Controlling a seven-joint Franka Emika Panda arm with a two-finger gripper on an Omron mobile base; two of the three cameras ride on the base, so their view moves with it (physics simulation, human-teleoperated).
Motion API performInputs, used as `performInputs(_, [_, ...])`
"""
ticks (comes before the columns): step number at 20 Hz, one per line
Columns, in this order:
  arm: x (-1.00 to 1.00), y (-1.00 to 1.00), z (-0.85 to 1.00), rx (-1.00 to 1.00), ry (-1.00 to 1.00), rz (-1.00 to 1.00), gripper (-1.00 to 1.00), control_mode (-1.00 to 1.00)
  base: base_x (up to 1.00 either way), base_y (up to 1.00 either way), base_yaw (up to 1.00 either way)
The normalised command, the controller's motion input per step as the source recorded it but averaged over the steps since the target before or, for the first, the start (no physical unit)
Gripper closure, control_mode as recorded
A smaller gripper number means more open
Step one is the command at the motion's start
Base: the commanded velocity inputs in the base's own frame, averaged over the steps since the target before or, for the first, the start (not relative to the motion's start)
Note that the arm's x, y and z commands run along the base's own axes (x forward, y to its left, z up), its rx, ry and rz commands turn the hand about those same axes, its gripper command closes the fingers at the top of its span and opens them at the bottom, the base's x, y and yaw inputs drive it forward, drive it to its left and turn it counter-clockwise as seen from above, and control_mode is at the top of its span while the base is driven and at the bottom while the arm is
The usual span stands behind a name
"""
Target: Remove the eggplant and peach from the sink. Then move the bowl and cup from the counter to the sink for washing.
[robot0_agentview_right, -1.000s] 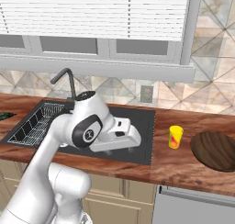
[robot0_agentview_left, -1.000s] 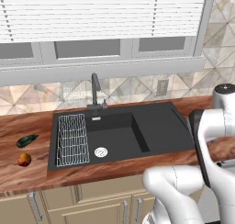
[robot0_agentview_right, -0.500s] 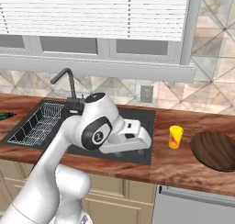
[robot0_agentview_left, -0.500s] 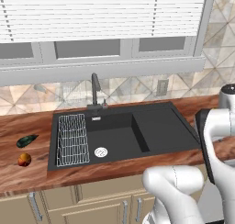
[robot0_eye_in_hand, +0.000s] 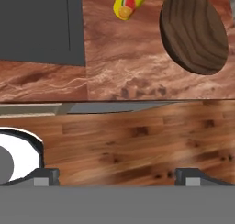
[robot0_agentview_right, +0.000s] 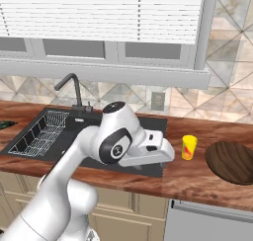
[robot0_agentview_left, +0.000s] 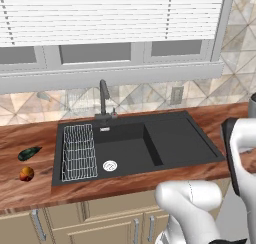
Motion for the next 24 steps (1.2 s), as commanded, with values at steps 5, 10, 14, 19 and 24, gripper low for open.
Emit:
performInputs(5, [0.0,-0.26,0.0,-0.05,-0.08,0.0,-1.0,-1.0,0.0,0.0,0.0])
performInputs(10, [0.0,-0.27,0.0,-0.06,-0.06,0.0,-1.0,-1.0,0.0,0.0,0.0])
performInputs(14, [0.03,-0.23,0.0,-0.07,-0.03,0.0,-1.0,-1.0,0.0,0.0,0.0])
performInputs(19, [0.07,-0.18,0.0,-0.07,-0.03,0.02,-1.0,-1.0,0.0,0.0,0.0])
performInputs(24, [0.13,-0.08,-0.01,-0.04,-0.05,0.09,-1.0,-1.0,0.0,0.0,0.0])
